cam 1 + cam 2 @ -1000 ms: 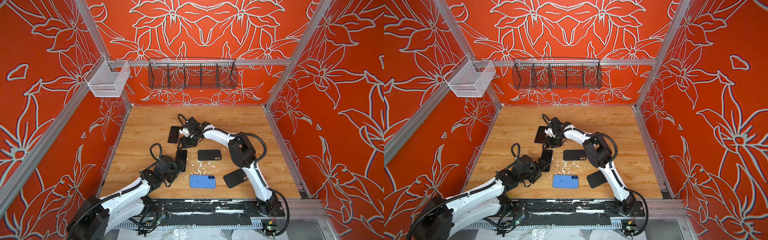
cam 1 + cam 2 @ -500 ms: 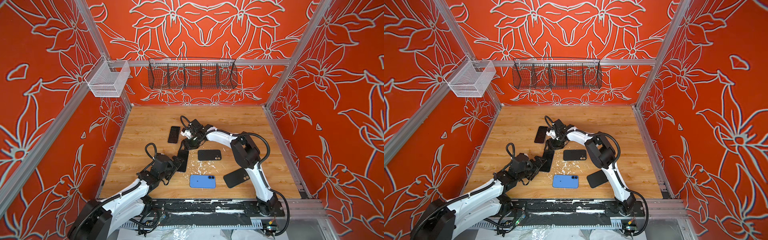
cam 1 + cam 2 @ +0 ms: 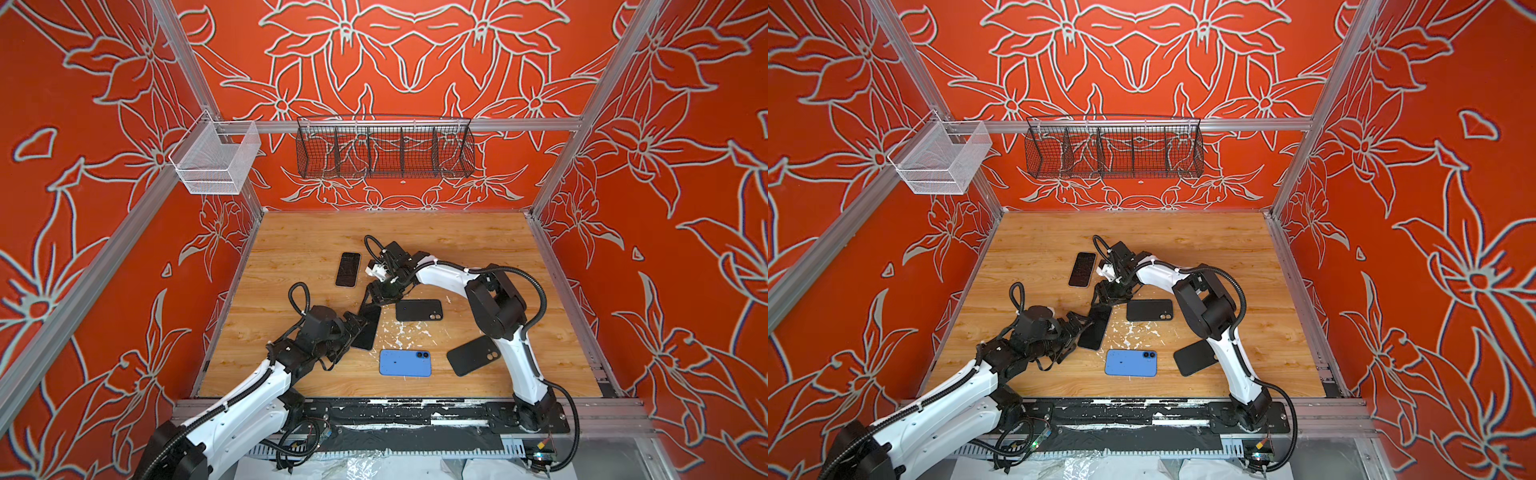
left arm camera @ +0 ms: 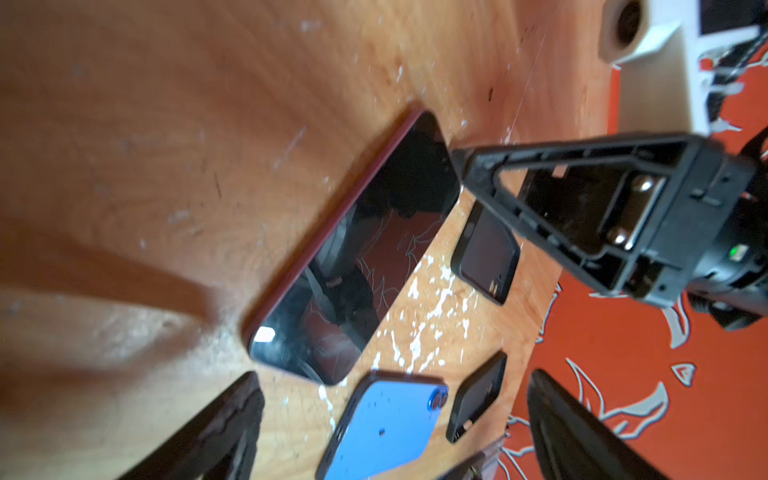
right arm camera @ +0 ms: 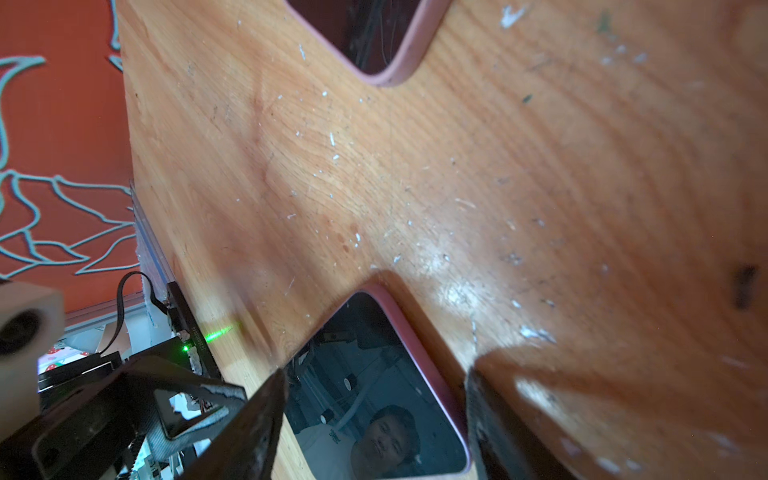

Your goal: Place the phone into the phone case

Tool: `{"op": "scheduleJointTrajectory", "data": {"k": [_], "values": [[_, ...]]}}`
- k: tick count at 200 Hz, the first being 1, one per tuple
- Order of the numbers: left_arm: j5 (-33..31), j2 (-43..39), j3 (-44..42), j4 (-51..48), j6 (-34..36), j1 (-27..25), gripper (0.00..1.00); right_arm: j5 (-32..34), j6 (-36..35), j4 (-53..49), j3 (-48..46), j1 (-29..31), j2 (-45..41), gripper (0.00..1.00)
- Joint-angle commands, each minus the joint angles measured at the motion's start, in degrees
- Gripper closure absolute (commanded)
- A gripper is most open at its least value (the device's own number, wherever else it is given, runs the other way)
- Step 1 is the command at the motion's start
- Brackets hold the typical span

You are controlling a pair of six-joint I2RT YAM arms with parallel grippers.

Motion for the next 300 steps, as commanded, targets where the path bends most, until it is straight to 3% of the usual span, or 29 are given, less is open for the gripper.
{"op": "scheduleJointTrajectory", "data": {"k": [1,61,84,159,216,300], "values": [[7.4,1.5,-0.9,-3.5,-3.6,-0.2,0.03,1.8,1.2,-4.0,1.5,0.1,1.9,0.30],[7.3,13.3,-3.5,12.9,-7.0,-1.7,0.03,1.8,2.2,-3.3,1.0,0.1,1.7,0.31],[5.4,15.6,-2.4,14.1,-5.8,-1.7,0.03,1.5,2.2,-3.0,0.3,0.1,1.2,0.30],[-6.0,7.6,-5.5,11.4,-0.8,0.1,0.03,-0.4,1.5,-3.0,-3.9,0.1,-0.2,0.32],[-4.5,9.7,-6.8,18.2,3.0,3.1,0.03,-3.1,2.7,-1.4,-7.4,0.5,-1.5,0.34],[-4.0,13.2,-5.6,20.3,8.9,5.8,0.03,-7.4,4.4,4.4,-12.2,0.8,-4.1,0.34]]}}
